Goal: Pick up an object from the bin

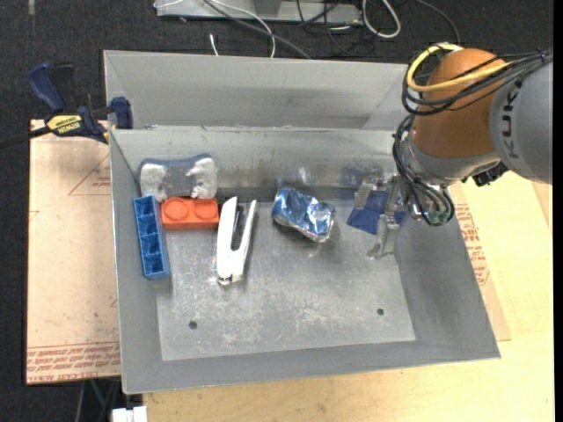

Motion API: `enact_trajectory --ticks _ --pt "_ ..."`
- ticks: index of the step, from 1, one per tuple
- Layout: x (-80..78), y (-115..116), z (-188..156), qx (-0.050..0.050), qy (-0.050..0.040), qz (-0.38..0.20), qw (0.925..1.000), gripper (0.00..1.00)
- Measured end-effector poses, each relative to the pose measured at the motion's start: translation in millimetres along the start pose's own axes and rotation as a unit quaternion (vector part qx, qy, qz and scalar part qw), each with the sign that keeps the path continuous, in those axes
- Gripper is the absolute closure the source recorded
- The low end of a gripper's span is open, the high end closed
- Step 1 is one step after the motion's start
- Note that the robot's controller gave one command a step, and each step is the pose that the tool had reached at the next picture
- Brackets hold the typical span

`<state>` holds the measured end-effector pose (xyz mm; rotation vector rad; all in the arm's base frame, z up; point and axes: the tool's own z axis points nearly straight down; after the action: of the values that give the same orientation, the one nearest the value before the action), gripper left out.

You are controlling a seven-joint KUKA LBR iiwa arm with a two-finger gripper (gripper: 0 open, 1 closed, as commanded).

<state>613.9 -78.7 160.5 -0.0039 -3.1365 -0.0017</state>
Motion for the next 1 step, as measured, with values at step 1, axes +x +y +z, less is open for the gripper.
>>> enact_trajectory --ticks 1 --pt "-1.3 0.5 -5.2 0.0 -0.0035 -0.001 1.0 0.0"
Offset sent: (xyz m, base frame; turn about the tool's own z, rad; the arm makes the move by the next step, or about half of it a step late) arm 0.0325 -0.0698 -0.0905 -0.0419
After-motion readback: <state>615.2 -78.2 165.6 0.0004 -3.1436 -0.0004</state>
